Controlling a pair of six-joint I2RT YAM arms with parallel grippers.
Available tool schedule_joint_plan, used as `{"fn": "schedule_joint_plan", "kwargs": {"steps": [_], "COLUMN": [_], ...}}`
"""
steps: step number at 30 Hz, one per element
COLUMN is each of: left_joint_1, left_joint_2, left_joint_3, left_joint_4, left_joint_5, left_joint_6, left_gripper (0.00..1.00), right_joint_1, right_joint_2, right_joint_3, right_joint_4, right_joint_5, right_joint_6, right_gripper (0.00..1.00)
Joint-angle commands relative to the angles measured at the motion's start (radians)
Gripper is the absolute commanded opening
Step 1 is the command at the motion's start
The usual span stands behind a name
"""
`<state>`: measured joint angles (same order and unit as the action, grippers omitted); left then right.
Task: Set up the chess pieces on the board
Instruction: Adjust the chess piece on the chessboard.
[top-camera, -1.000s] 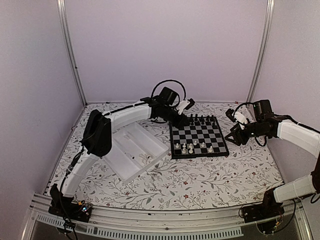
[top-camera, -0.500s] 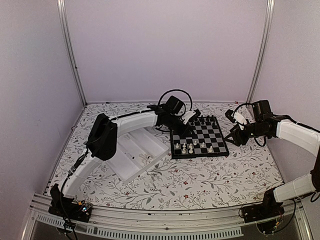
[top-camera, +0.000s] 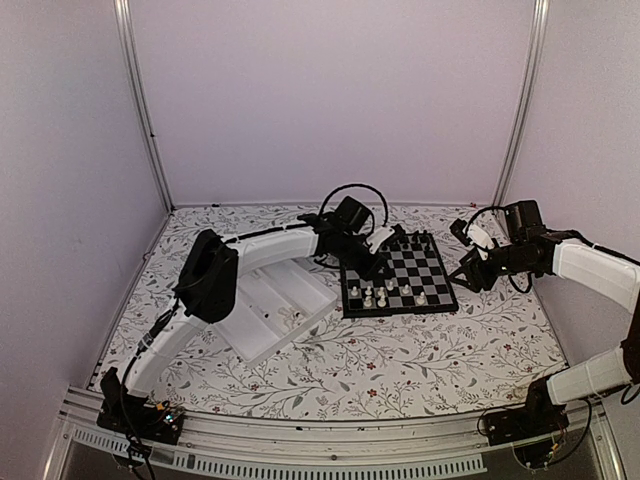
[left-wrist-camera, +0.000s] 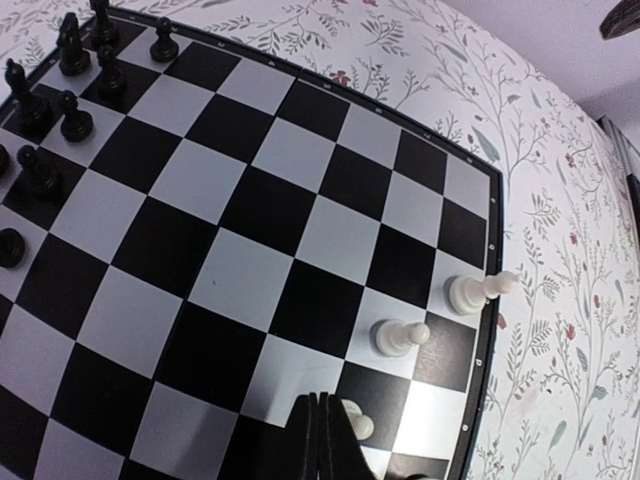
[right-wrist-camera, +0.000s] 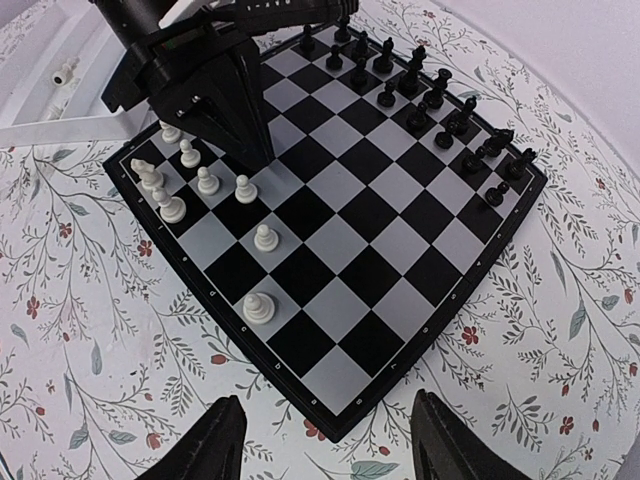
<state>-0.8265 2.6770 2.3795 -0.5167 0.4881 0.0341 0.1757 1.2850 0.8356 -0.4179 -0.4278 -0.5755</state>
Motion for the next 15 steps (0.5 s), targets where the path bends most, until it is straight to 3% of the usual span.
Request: {"fn": "schedule_joint_plan", "kwargs": {"steps": [1, 15], "left_joint_1": [-0.019, -0.031], "left_joint_2": [0.023, 0.015], "left_joint_3": [0.007, 0.000], "left_joint_4": [-0.005, -0.034], "left_joint_5": [0.030, 0.034], "left_joint_6": [0.025, 0.059], "left_gripper": [0.00, 0.00], "right_joint_1": [0.001, 0.000], "right_joint_2": [0.008, 0.013], "right_joint_3": [0.002, 0.003], "right_joint_4": [0.009, 0.008], "right_joint_5": [-0.012, -0.015], "right_joint_6": [0.003, 0.003], "right_gripper": [0.60, 0.60]}}
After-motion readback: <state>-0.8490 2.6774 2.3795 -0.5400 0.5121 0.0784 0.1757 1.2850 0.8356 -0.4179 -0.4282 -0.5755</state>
